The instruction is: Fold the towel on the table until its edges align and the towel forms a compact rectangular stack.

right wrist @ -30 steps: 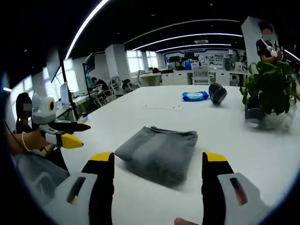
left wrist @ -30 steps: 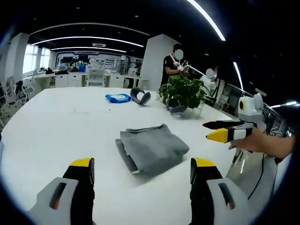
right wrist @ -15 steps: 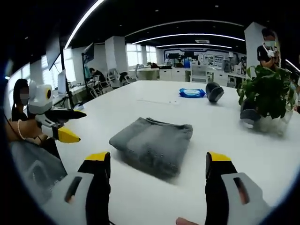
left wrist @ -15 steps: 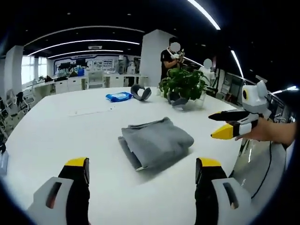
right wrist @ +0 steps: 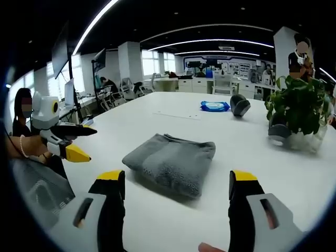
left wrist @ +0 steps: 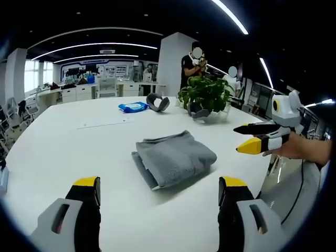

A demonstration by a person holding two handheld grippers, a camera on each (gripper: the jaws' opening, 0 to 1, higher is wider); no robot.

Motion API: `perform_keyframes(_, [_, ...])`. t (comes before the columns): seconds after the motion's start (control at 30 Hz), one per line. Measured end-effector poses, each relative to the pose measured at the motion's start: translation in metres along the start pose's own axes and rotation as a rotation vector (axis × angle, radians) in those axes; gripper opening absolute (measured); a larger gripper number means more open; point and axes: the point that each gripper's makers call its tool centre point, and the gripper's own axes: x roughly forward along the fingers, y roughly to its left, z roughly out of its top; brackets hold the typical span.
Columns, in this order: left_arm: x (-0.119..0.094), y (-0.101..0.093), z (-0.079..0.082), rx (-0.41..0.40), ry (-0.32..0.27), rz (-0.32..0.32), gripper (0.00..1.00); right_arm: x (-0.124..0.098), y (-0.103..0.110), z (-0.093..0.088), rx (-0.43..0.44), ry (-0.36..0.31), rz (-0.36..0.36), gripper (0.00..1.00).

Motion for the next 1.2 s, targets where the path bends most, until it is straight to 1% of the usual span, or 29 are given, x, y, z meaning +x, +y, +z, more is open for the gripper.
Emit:
perform_keyframes(0.17, [-0.001,0.002,0.001,0.007,-0.002,0.011,0.96,0.001,0.001,-0.002,0.026,0.005,0.017,0.82])
perform_keyframes(0.3, [-0.002,0.004,0.002,-0.009,-0.008,0.018,0.96,0.001,0.002,-0.002,0.024,0.007,0.019,0.82])
perform_keyframes(0.53, [-0.002,0.005,0.001,-0.01,-0.008,0.021,0.96,0.002,0.002,-0.007,0.03,0.021,0.024,0.81])
perform_keyframes(0.7, [-0.001,0.006,0.002,-0.004,-0.016,0.025,0.95,0.002,0.001,-0.007,0.031,0.02,0.02,0.81])
perform_keyframes(0.9, [-0.002,0.009,0.0,-0.031,-0.018,0.029,0.94,0.0,-0.003,-0.005,0.045,0.005,0.013,0.8])
perform_keyframes(1.07, [-0.002,0.014,-0.003,-0.02,-0.008,0.05,0.94,-0.001,-0.006,-0.008,0.061,0.011,0.006,0.79])
perform_keyframes(1.2, [0.0,0.016,-0.006,-0.03,0.003,0.053,0.94,-0.003,-0.008,-0.007,0.069,0.007,-0.002,0.78])
